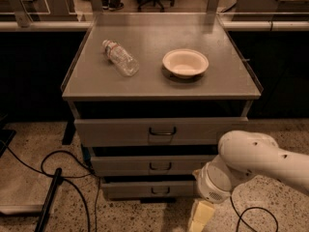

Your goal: Open bottom drawer

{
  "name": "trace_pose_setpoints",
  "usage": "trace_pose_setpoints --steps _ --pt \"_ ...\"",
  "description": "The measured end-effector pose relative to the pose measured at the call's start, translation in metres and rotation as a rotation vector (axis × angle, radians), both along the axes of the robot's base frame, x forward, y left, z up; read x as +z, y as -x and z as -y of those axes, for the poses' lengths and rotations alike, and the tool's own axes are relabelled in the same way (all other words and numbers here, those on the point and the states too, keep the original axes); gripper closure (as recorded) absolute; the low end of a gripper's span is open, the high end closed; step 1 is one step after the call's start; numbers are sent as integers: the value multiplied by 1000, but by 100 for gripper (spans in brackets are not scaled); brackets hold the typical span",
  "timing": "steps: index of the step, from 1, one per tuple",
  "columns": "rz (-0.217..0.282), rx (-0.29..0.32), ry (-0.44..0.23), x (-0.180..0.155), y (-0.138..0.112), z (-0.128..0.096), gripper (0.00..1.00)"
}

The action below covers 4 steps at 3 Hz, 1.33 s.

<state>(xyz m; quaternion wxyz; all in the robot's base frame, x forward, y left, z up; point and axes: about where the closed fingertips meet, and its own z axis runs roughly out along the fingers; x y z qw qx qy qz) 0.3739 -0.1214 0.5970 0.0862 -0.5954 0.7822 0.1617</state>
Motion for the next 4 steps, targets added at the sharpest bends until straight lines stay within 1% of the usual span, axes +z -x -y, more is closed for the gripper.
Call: trace_pose_setpoints --steps 1,3,4 --pt "-7 15 -22 -40 -6 -11 0" --pt "-17 12 -43 -56 -5 -15 0" --pt "4 30 -29 -92 -16 -20 0"
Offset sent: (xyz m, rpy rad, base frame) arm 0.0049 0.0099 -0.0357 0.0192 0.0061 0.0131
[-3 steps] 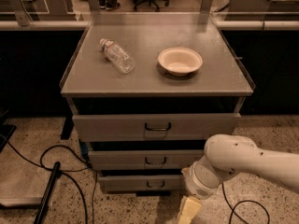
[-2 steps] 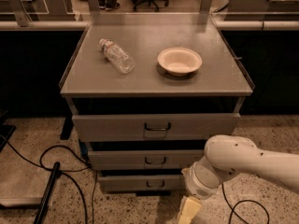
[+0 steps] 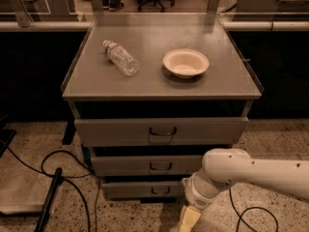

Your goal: Open bottom drawer

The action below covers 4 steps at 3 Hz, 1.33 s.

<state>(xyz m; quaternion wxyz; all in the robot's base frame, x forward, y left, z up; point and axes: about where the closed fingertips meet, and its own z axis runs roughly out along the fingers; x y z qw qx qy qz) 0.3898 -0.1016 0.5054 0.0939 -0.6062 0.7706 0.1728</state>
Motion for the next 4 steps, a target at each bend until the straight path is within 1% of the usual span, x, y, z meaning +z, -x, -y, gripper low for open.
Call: trace_pose_setpoints --steps 1,2,3,4 --pt "61 8 47 -46 -40 6 0" --pt "59 8 47 -46 -40 6 0" --pt "46 2 31 -57 -37 5 0" --pt "33 -44 20 -96 -32 8 0"
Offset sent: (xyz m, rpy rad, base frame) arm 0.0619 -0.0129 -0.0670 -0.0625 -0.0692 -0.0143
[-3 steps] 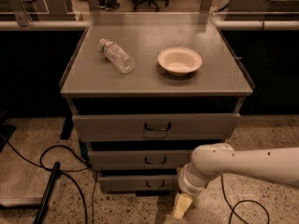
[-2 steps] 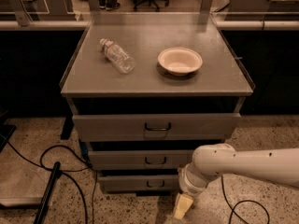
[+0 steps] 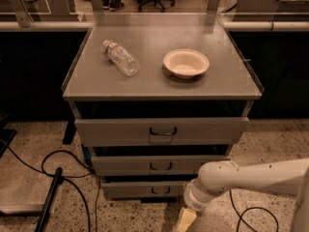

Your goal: Open bottom drawer

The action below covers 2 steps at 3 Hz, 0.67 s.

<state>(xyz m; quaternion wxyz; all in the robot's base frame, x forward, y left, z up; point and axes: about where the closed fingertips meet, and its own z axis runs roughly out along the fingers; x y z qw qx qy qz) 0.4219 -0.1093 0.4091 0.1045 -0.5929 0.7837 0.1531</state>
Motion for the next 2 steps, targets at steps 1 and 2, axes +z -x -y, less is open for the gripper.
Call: trace_pose_setpoints --steps 1,2 --pt "28 -50 -77 -60 -22 -6 0" --pt "28 -50 -77 -60 -22 -6 0"
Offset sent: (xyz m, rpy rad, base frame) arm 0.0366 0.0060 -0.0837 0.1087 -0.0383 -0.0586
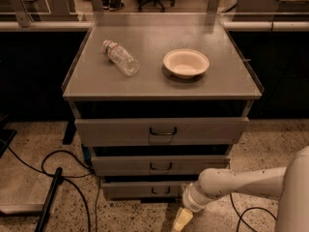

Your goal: Open bottom drawer

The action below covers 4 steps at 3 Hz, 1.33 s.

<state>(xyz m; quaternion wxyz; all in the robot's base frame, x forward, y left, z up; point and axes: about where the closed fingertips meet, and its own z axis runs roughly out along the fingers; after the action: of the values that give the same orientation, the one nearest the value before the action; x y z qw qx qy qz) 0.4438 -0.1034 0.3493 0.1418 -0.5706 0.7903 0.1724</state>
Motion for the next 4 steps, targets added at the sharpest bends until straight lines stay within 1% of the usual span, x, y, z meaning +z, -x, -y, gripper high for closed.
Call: trace_pose_setpoints --steps 1,2,3,4 --pt "9 -10 -9 -26 -14 -1 0" --pt "62 -47 13 -70 -52 10 0" --pt "60 -47 13 -71 -52 10 0" --pt "74 -59 5 -90 -58 8 0"
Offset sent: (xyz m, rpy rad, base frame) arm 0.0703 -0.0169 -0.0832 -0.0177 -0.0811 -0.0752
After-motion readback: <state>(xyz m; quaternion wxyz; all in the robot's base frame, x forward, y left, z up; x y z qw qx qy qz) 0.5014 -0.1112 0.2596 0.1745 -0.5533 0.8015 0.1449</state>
